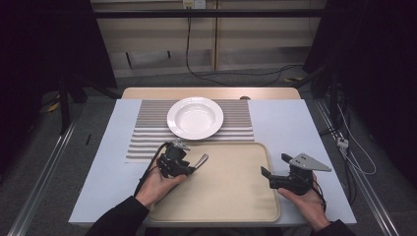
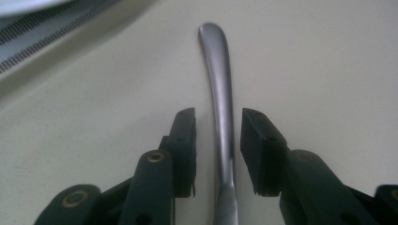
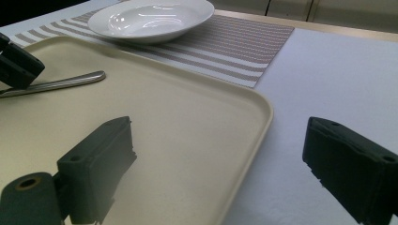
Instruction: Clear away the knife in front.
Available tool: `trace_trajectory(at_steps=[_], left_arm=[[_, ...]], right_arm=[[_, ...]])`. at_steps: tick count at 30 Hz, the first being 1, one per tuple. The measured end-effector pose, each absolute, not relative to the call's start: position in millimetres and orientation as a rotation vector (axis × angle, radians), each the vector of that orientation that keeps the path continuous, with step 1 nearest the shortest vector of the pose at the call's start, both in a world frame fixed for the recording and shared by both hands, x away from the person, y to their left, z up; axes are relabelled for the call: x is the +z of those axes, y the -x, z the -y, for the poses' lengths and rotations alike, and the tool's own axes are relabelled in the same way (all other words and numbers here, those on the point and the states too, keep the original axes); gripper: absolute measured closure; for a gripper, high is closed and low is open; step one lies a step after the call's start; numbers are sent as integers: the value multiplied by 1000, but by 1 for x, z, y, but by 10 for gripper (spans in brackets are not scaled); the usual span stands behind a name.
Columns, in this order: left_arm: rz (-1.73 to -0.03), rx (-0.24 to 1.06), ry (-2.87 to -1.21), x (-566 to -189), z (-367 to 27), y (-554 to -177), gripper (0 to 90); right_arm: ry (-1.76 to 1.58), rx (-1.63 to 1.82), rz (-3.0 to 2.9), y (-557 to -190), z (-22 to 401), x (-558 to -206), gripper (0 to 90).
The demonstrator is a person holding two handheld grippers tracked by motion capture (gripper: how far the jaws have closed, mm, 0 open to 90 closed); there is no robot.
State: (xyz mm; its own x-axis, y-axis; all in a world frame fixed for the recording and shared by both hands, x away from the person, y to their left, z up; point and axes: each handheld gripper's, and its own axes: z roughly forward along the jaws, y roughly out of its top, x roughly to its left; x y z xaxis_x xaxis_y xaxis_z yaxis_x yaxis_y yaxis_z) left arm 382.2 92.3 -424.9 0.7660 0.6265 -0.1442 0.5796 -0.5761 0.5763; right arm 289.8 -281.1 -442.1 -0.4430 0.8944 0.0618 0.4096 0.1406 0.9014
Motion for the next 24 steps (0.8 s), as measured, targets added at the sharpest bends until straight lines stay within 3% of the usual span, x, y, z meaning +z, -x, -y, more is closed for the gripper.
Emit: trace_trajectory(at_steps=[8,11,18,20,24], left_arm=[[-829,170,-2335,-423,-85,-381,366],[-776,204,-2342,-423,-78,-379,341],[-638,197,-2332,-427,-67,-364,630],[-616,190,-2354,-429,-64,-363,803],[-605,188,-2414,-435,-60,-365,900]], right_arm=[[-1254,1270,-1922,-290,281,-442,90],[-1254,1268,-1922,-290,282,-442,90],[-1252,1261,-1924,-291,281,-442,91],[-1248,1255,-1926,-291,281,-443,92],[-1249,1254,-1923,-290,281,-442,92]])
